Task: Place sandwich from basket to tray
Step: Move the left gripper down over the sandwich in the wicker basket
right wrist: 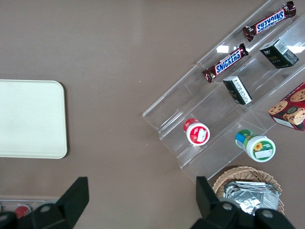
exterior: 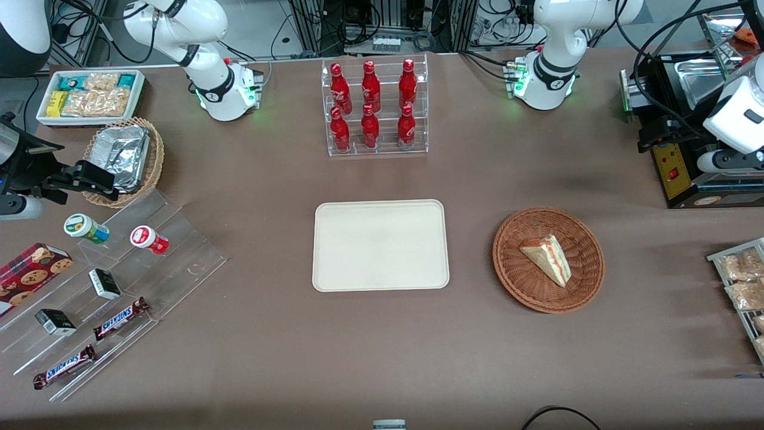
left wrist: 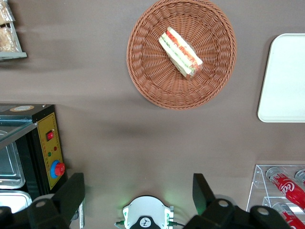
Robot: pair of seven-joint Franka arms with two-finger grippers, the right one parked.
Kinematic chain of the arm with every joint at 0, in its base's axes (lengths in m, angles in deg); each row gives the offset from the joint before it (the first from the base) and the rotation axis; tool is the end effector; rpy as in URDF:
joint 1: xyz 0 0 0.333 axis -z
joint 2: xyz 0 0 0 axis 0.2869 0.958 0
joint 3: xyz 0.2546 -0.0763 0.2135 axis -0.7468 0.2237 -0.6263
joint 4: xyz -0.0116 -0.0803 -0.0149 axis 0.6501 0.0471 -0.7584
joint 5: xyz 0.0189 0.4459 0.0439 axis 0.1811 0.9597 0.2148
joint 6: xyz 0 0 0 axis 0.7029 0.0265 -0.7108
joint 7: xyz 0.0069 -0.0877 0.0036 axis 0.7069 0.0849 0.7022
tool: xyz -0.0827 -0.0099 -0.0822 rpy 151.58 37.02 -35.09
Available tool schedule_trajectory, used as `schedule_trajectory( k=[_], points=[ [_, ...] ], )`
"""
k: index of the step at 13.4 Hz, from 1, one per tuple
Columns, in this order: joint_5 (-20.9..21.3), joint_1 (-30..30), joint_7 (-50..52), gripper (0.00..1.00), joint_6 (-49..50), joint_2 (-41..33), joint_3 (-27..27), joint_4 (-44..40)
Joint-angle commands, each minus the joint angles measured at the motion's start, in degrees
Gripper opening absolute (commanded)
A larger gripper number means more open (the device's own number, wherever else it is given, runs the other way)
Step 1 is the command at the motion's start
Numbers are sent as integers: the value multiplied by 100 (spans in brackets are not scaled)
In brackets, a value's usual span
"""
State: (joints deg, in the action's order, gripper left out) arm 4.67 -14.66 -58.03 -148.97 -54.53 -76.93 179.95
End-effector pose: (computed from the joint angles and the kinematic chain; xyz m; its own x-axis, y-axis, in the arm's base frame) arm 0.5700 -0.0158 0.6319 0.9855 0.0248 -0.1680 0.0224 -0.9996 -0.0159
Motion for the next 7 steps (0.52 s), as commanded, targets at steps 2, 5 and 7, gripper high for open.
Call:
schedule_trajectory(
  k=[2,5,7],
  points=[
    [-16,-8,59,100,64,120,5,-152],
    [150,10,59,100,-85,435,5,-144],
    [274,19,259,100,-278,681,14,-109]
  ],
)
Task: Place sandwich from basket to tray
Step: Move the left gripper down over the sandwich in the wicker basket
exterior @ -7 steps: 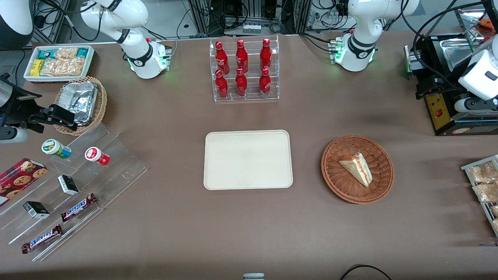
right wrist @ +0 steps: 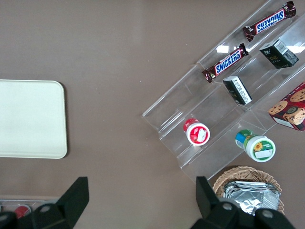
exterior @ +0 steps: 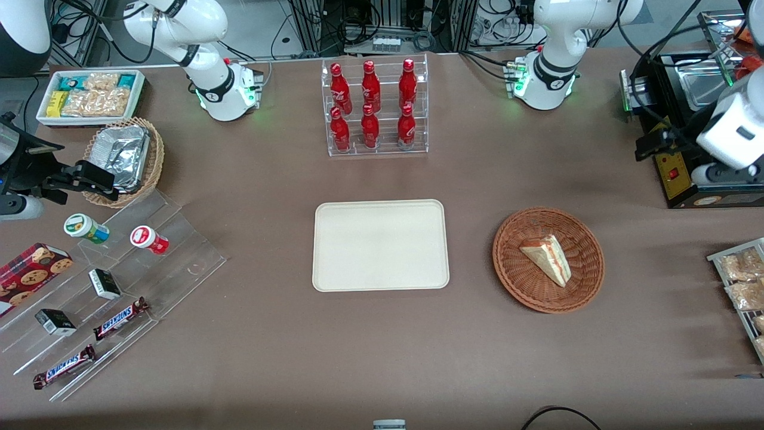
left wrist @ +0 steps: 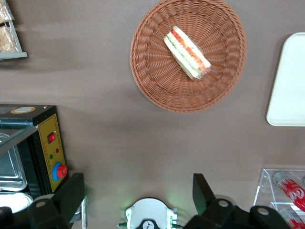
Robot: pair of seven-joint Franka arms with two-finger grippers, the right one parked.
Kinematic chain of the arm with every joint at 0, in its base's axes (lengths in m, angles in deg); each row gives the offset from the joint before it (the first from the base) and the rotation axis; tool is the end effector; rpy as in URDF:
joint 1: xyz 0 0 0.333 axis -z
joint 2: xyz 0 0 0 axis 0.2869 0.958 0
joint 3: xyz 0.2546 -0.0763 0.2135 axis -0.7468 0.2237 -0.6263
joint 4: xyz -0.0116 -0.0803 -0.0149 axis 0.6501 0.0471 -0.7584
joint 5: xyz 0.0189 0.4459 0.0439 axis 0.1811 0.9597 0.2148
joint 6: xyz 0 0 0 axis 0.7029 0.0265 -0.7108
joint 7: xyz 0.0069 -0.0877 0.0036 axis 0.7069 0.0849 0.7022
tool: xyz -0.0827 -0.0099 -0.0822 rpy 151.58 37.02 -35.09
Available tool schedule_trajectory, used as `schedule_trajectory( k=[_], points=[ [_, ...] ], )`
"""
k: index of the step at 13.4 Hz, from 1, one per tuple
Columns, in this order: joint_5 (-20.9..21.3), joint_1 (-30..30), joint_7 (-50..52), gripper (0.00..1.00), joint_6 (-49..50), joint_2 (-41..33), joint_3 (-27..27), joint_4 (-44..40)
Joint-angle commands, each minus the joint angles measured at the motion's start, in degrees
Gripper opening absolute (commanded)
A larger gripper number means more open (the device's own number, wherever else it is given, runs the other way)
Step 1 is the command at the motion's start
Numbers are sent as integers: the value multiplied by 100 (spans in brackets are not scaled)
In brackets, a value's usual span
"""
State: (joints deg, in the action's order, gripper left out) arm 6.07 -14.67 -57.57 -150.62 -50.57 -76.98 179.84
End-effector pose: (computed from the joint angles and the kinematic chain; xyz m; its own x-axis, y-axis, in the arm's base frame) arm 0.5934 -0.0129 0.5946 0.9783 0.0374 -0.2039 0.0289 -0.9986 -0.0443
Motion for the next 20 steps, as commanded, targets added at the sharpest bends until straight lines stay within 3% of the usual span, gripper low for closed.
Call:
schedule_trajectory(
  k=[1,3,5,12,15,20],
  points=[
    [142,36,615,100,-192,486,20,-97],
    [186,141,1126,100,-534,742,28,42],
    [484,326,1723,100,-859,1032,28,218],
    [345,511,4519,100,-3186,1262,46,1518],
    [-322,537,4644,100,-4146,1262,46,1923],
    [-350,669,4732,100,-5026,1447,72,2354]
  ],
)
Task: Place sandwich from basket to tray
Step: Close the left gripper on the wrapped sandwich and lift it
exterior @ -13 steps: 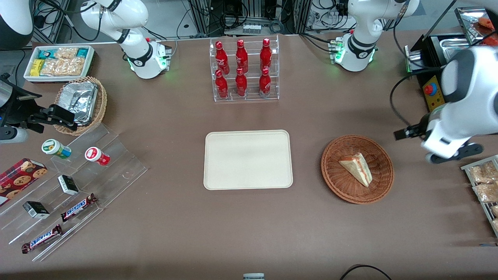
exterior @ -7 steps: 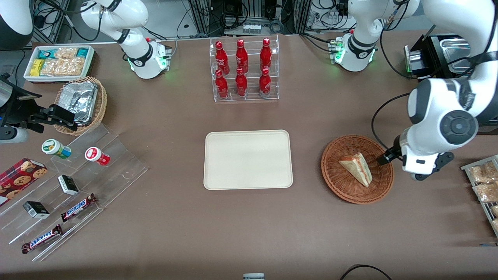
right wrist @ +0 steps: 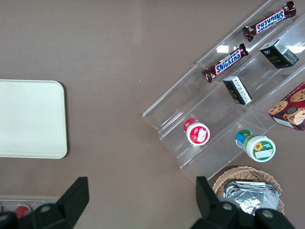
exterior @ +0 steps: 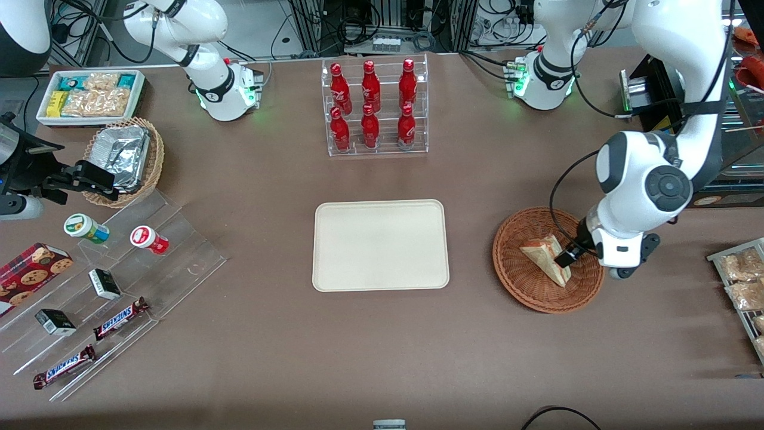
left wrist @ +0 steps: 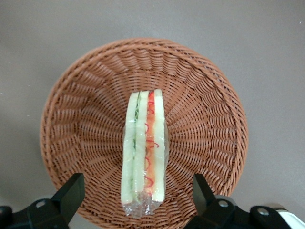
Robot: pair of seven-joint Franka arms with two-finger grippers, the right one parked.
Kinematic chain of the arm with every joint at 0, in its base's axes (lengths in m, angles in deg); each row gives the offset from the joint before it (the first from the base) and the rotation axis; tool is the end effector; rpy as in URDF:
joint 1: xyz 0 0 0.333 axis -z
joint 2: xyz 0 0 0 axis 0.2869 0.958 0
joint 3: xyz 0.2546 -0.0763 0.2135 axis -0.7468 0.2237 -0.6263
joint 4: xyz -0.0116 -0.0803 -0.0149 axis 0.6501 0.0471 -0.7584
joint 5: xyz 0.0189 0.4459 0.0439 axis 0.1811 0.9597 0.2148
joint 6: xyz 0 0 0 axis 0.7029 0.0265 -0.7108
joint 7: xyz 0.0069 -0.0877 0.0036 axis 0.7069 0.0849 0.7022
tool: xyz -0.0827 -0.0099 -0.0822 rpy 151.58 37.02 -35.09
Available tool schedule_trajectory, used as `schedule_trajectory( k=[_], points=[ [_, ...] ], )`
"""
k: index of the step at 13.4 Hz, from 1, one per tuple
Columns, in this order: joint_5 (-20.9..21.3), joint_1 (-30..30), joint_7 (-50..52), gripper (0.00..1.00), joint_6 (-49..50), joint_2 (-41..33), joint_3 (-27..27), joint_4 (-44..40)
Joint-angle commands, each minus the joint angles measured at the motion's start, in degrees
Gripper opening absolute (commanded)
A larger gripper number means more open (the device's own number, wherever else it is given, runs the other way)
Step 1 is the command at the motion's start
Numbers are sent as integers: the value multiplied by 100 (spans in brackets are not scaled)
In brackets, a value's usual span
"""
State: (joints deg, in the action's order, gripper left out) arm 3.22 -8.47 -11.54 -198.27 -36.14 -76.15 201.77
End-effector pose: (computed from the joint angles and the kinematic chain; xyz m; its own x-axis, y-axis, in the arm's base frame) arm 0.6384 -0.0978 0.3025 0.7487 0.6627 -0.0190 0.6628 -0.7488 0.0020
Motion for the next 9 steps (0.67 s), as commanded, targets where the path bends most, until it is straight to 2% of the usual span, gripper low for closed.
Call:
schedule_trajectory(
  k=[1,9],
  points=[
    [-65,50,129,100,-341,13,-1,223],
    [-65,173,155,100,-1001,188,-1,741]
  ],
)
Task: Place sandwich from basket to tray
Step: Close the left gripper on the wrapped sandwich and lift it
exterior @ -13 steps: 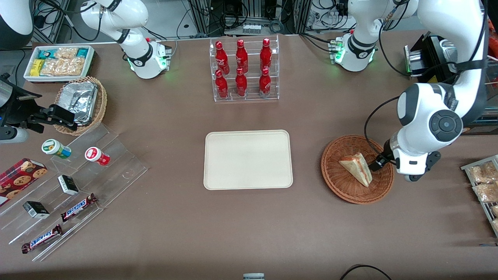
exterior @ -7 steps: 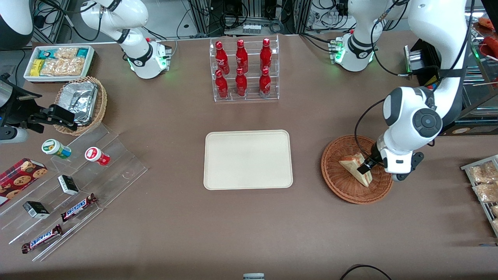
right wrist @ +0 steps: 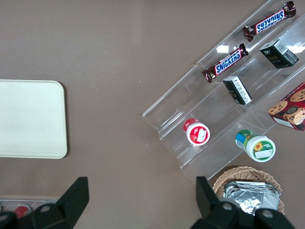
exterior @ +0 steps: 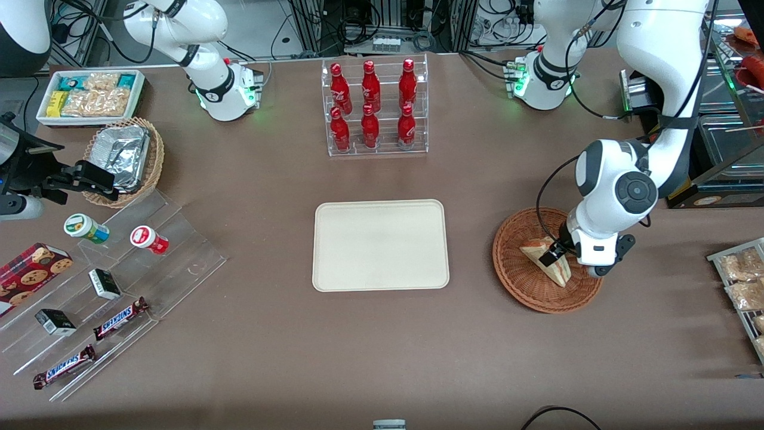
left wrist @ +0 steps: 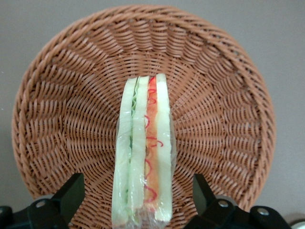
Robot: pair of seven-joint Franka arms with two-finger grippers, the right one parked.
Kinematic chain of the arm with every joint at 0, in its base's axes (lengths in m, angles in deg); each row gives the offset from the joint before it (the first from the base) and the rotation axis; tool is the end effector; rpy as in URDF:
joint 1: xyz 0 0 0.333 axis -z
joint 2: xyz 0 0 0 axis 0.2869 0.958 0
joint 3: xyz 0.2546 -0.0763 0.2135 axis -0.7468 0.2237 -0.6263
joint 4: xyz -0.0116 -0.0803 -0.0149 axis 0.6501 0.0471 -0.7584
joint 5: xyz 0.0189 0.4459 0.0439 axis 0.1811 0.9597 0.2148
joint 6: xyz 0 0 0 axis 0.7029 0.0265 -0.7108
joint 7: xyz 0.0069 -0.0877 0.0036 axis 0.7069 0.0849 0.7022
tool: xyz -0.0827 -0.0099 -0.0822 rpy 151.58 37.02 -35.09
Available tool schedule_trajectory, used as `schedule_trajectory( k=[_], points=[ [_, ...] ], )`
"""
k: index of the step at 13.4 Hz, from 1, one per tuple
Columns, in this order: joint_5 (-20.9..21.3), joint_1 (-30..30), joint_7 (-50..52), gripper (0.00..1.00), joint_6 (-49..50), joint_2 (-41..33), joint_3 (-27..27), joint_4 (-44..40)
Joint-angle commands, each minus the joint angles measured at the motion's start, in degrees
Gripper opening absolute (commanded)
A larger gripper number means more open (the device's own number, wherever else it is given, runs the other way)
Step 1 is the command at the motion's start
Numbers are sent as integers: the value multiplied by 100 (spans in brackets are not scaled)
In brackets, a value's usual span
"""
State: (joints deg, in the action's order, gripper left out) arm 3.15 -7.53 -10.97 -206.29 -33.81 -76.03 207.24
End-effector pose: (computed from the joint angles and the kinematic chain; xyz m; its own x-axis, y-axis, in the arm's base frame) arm 0.6161 -0.1058 0.2448 0.7525 0.6584 -0.0166 0.6586 -0.7525 0.0048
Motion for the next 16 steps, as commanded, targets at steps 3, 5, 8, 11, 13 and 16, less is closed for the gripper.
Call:
schedule_trajectory(
  k=[3,5,8,11,13,16],
  points=[
    [-50,97,108,93,-190,51,-14,213],
    [-50,106,116,24,-129,52,-14,204],
    [-6,106,134,0,133,61,-14,11],
    [29,105,73,0,1002,25,-14,-515],
    [29,106,55,0,1783,-62,-14,-1024],
    [38,114,37,0,3163,-80,12,-2025]
  ],
)
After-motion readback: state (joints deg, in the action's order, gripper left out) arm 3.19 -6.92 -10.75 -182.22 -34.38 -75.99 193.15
